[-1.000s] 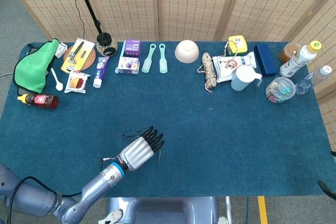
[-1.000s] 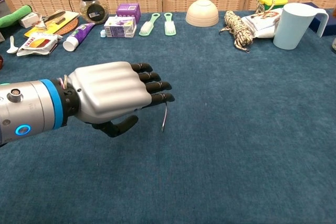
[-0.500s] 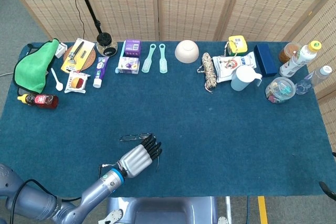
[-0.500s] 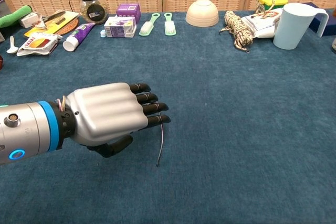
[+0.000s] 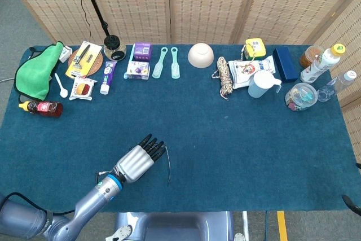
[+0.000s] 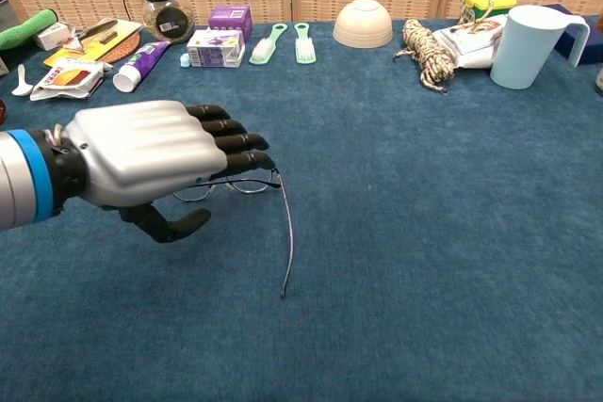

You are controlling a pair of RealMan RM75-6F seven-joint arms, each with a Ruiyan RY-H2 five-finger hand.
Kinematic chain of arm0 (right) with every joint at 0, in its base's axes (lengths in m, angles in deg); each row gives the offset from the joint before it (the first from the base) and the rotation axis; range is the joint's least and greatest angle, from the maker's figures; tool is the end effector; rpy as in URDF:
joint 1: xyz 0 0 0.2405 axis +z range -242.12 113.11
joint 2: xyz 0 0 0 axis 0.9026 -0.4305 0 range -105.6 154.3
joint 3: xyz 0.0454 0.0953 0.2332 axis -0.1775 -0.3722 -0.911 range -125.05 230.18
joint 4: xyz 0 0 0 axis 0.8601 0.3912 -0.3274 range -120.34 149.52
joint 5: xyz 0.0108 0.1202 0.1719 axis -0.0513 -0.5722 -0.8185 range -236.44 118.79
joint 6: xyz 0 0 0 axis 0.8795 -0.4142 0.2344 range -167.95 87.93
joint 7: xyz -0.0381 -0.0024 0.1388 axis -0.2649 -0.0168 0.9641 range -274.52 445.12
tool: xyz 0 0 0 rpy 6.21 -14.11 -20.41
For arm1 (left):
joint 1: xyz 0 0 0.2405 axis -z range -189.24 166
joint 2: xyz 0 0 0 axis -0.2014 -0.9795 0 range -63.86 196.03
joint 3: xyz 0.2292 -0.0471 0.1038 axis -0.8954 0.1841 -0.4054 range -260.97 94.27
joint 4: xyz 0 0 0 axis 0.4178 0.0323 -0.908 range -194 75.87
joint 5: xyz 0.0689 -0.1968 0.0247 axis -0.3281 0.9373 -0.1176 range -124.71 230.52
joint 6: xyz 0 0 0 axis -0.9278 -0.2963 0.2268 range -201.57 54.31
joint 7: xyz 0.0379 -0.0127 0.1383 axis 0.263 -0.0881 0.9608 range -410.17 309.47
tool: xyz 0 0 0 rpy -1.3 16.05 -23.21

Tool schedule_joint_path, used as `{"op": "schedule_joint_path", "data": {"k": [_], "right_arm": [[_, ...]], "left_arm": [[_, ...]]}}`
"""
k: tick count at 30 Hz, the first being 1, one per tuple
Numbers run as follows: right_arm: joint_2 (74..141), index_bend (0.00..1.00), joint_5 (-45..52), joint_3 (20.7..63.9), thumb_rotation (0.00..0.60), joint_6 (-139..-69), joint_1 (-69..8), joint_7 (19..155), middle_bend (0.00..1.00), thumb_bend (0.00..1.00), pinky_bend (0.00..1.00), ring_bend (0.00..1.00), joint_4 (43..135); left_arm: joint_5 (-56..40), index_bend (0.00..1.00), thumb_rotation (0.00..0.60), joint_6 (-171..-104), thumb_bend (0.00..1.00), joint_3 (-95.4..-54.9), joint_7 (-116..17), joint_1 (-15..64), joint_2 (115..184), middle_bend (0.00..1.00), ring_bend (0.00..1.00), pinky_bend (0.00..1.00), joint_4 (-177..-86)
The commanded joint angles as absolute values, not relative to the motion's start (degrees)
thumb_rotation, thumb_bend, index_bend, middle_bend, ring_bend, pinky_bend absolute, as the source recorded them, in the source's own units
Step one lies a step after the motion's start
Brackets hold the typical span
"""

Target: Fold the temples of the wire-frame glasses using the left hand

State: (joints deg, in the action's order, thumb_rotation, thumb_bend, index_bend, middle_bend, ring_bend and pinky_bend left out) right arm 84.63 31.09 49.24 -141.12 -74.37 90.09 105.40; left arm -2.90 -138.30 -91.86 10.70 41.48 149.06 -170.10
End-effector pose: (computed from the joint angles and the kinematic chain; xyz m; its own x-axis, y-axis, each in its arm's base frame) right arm -0.3278 -0.0968 0.2154 0.4303 0.1773 0.8851 -0.9014 0.1364 0.4109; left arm -0.1045 0.2477 -0.0221 0.8811 0.0731 0.4673 0.3805 -0.6965 -0.6084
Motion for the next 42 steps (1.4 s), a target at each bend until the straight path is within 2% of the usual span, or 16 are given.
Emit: {"op": "schedule_joint_path", "data": {"k": [1, 5, 27, 38, 42], "right_arm": [[84.7, 0.25, 31.2, 49.2, 0.6, -141.0, -74.2, 90.1, 0.12, 0.0, 0.22, 0.15, 105.4], [84.8, 0.25, 31.5, 49.2, 0.6, -140.7, -73.9, 89.9, 0.12, 0.0, 0.22, 0.15, 105.5], [84.9, 0.25, 31.1, 49.3, 0.6, -140.4, -73.8, 90.5, 0.12, 0.0, 0.22, 0.15, 105.0], [85.0, 0.25, 30.8, 49.2, 0.6, -140.7, -74.2, 91.5, 0.12, 0.0, 0.22, 0.15, 104.2], [84.9, 0.25, 30.7, 49.2, 0.6, -140.8, -74.3, 91.6, 0.12, 0.0, 0.22, 0.15, 104.1]], "left_arm": [[-2.9, 0.0, 0.366, -138.3, 0.4, -92.1, 7.7, 39.9, 146.6, 0.0, 0.0, 0.0, -170.0], [-3.1, 0.0, 0.345, -138.1, 0.34, -92.4, 5.4, 38.7, 145.0, 0.0, 0.0, 0.0, -169.2], [1.2, 0.0, 0.344, -136.3, 0.34, -89.6, 5.4, 36.8, 148.3, 0.0, 0.0, 0.0, -159.5], [-0.3, 0.0, 0.362, -136.8, 0.34, -88.4, 6.6, 36.7, 151.8, 0.0, 0.0, 0.0, -157.5], [-1.2, 0.05, 0.386, -136.9, 0.34, -88.6, 6.9, 36.4, 152.3, 0.0, 0.0, 0.0, -157.6]]}}
